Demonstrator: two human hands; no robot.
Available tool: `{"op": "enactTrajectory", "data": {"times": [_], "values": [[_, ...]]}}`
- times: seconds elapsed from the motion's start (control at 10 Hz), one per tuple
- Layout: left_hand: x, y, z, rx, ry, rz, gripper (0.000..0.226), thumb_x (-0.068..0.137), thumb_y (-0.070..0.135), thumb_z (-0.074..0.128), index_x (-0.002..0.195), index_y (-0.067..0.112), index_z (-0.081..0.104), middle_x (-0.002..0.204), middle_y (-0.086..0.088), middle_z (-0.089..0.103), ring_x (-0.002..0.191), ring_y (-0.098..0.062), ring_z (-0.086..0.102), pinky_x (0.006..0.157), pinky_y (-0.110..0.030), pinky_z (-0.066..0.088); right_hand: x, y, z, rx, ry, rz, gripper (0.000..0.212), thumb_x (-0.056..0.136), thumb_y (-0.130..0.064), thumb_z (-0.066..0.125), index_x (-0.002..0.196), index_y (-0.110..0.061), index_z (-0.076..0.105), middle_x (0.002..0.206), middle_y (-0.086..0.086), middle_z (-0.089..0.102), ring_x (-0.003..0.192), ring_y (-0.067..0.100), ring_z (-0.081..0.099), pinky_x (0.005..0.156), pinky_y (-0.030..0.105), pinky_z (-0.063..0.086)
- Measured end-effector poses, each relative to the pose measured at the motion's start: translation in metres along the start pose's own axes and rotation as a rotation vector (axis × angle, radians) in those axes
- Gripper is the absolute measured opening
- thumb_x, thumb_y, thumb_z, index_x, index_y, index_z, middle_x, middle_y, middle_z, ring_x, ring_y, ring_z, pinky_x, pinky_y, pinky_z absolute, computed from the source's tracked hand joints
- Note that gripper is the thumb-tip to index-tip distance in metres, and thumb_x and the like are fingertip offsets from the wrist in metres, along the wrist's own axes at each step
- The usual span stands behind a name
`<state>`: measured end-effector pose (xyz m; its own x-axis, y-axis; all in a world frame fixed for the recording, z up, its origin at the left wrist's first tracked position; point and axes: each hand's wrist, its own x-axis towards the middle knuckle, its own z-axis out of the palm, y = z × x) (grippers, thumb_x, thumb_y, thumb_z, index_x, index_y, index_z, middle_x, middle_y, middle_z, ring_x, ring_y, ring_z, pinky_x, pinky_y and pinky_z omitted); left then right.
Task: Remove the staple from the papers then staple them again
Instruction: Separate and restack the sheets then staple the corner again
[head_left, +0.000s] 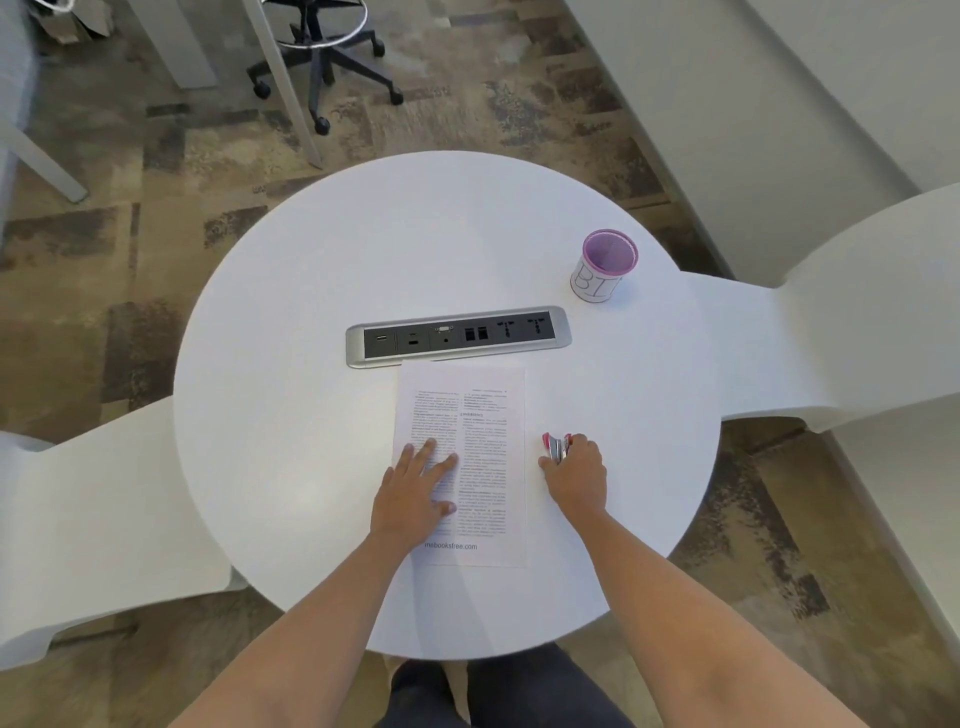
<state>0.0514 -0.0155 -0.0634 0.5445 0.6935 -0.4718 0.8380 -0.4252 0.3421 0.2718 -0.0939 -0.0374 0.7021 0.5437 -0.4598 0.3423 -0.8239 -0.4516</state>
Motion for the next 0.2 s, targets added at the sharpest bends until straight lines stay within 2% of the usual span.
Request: {"op": "enactTrajectory", "data": {"times": [0.1,0.2], "values": [[0.0029,0.0006,-0.003,0.061,-0.006,0.015,0.07,0.091,0.049,0.057,0.151,0.041,0.022,0.164,0.007,0.004,0.151,-0.021,0.002,0.119,-0.045,0.015,-0.001,-0.001,-0.0017,-0.01,-0.009,0.03,0.047,0.086,-0.03,0.066,0.121,-0.006,0.048,0.119,0.011,0.052,0.105,0.03,0.055,0.079,0.032,0.04],[0.0038,0.0014,-0.0077,0.12,0.056,0.03,0.068,0.092,0.053,0.054,0.151,0.038,0.025,0.164,0.007,0.008,0.151,-0.021,0.004,0.119,-0.049,0.007,-0.0032,-0.0096,-0.0072,-0.117,0.086,0.054,0.053,0.086,-0.043,0.062,0.123,-0.01,0.045,0.119,0.006,0.053,0.107,0.028,0.055,0.074,0.034,0.038]]}}
